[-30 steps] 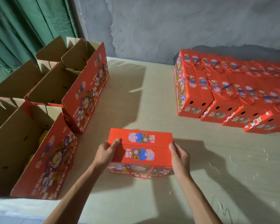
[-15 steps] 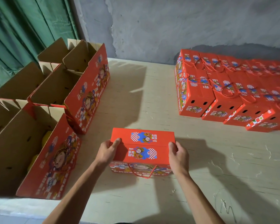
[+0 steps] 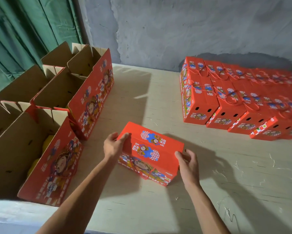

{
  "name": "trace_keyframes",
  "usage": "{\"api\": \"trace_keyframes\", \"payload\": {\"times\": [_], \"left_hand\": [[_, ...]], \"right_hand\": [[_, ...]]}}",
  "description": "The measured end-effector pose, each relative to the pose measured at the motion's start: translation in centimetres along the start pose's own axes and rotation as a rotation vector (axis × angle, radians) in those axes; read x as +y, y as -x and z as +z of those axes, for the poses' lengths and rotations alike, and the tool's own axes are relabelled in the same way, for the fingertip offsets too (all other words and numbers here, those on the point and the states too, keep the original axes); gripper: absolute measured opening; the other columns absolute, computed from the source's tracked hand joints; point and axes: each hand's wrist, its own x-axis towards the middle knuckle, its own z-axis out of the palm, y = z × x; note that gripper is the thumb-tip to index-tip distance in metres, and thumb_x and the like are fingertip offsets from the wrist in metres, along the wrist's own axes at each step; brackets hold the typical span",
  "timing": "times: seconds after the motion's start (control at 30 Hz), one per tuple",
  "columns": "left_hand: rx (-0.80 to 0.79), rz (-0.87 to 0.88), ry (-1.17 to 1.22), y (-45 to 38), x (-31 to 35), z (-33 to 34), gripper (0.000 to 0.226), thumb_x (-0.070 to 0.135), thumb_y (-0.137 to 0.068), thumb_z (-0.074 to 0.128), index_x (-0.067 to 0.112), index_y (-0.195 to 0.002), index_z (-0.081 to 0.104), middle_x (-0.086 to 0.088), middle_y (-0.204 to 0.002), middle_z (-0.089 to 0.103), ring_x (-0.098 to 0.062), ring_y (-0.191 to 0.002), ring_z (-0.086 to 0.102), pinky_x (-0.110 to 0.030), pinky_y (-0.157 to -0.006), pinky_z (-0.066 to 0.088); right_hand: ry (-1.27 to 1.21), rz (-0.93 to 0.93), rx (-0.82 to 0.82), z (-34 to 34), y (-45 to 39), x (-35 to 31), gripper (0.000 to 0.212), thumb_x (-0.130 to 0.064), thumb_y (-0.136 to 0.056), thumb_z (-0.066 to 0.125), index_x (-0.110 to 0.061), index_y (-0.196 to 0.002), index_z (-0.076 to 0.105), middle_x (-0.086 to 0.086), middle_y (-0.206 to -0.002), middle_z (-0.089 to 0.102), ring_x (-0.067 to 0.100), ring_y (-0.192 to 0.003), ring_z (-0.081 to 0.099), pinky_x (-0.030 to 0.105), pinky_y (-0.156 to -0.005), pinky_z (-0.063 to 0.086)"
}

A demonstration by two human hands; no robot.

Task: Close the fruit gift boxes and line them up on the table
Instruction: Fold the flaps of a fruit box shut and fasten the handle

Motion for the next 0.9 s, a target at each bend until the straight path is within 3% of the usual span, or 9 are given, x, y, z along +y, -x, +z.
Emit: {"api": "trace_keyframes", "payload": {"times": [0.03, 0.1, 0.23, 0.3, 0.4, 0.53, 0.6, 0.7, 0.9], "left_hand": [[0.052, -0.013, 0.022, 1.1, -0.8, 0.1, 0.085, 0.060, -0.070, 0.084, 0.008, -0.132, 0.062, -0.005, -0.119, 0.070, -0.024, -0.108, 0.068, -0.044, -0.102, 0.053], [0.092, -0.066, 0.099, 3.1, -2.2, 0.3, 0.084, 0.066, -0.069, 0.081, 0.006, -0.124, 0.063, -0.005, -0.114, 0.072, -0.023, -0.102, 0.070, -0.047, -0.099, 0.054], [-0.023, -0.167, 0.329, 6.1, -3.5, 1.7, 0.056, 0.056, -0.078, 0.080, 0.007, -0.105, 0.074, -0.013, -0.099, 0.078, -0.022, -0.086, 0.075, -0.050, -0.088, 0.061], [-0.088, -0.240, 0.396, 7.2, -3.9, 2.8, 0.039, 0.041, -0.087, 0.079, 0.007, -0.106, 0.073, -0.014, -0.098, 0.078, -0.025, -0.085, 0.077, -0.048, -0.080, 0.063], [-0.151, -0.289, 0.392, 8.2, -4.1, 3.5, 0.034, 0.033, -0.089, 0.078, 0.009, -0.111, 0.068, -0.011, -0.098, 0.079, -0.025, -0.086, 0.077, -0.039, -0.071, 0.063], [-0.136, -0.221, 0.341, 7.7, -3.7, 2.8, 0.027, 0.032, -0.086, 0.082, 0.012, -0.102, 0.077, -0.004, -0.091, 0.080, -0.016, -0.079, 0.075, -0.032, -0.078, 0.060], [-0.127, -0.178, 0.311, 7.4, -2.9, 2.9, 0.016, 0.030, -0.086, 0.082, 0.015, -0.090, 0.079, -0.003, -0.081, 0.079, -0.010, -0.067, 0.071, -0.021, -0.064, 0.056], [-0.101, -0.169, 0.300, 6.8, -1.8, 3.2, 0.013, 0.025, -0.085, 0.083, 0.019, -0.076, 0.077, -0.003, -0.068, 0.076, -0.003, -0.048, 0.063, -0.014, -0.044, 0.045], [-0.154, -0.173, 0.284, 5.2, 0.4, 4.1, 0.009, 0.017, -0.088, 0.080, 0.010, -0.092, 0.076, -0.003, -0.072, 0.077, -0.009, -0.058, 0.069, -0.020, -0.052, 0.054]], "right_hand": [[0.004, 0.003, -0.021, -0.2, -0.3, 0.0, 0.051, -0.039, -0.088, 0.078, -0.025, -0.131, 0.055, -0.008, -0.108, 0.071, 0.001, -0.092, 0.070, 0.032, -0.085, 0.055], [0.039, -0.013, -0.059, -0.4, -0.8, -0.2, 0.061, -0.037, -0.089, 0.077, -0.028, -0.142, 0.049, -0.003, -0.123, 0.065, 0.008, -0.102, 0.068, 0.038, -0.094, 0.054], [0.029, -0.042, -0.200, -0.1, -1.6, -0.9, 0.060, -0.025, -0.094, 0.070, -0.031, -0.147, 0.043, -0.007, -0.130, 0.062, -0.003, -0.109, 0.064, 0.032, -0.096, 0.052], [0.062, -0.057, -0.194, -0.2, -2.0, -1.0, 0.048, -0.029, -0.091, 0.075, -0.028, -0.134, 0.054, -0.010, -0.117, 0.069, -0.002, -0.101, 0.068, 0.029, -0.089, 0.053], [0.206, -0.102, -0.040, -1.0, -2.0, -1.2, 0.030, -0.046, -0.087, 0.078, -0.021, -0.095, 0.064, -0.007, -0.088, 0.071, 0.009, -0.082, 0.067, 0.028, -0.072, 0.050], [0.278, -0.125, 0.072, -2.1, -0.2, -0.2, 0.055, -0.045, -0.091, 0.073, -0.013, -0.060, 0.041, -0.006, -0.053, 0.048, 0.018, -0.055, 0.043, 0.033, -0.059, 0.039], [0.190, -0.059, 0.005, -2.3, 1.0, 0.7, 0.055, -0.037, -0.093, 0.072, -0.010, -0.059, 0.038, -0.006, -0.051, 0.041, 0.019, -0.056, 0.035, 0.037, -0.057, 0.032], [0.104, 0.053, -0.145, -2.5, 2.2, 1.7, 0.045, -0.027, -0.097, 0.067, -0.002, -0.065, 0.046, 0.000, -0.060, 0.046, 0.016, -0.063, 0.037, 0.035, -0.061, 0.028], [0.080, 0.167, -0.253, -0.3, 4.1, 2.1, 0.042, -0.029, -0.105, 0.052, 0.004, -0.084, 0.068, 0.005, -0.075, 0.072, 0.015, -0.070, 0.056, 0.030, -0.063, 0.042]]}}
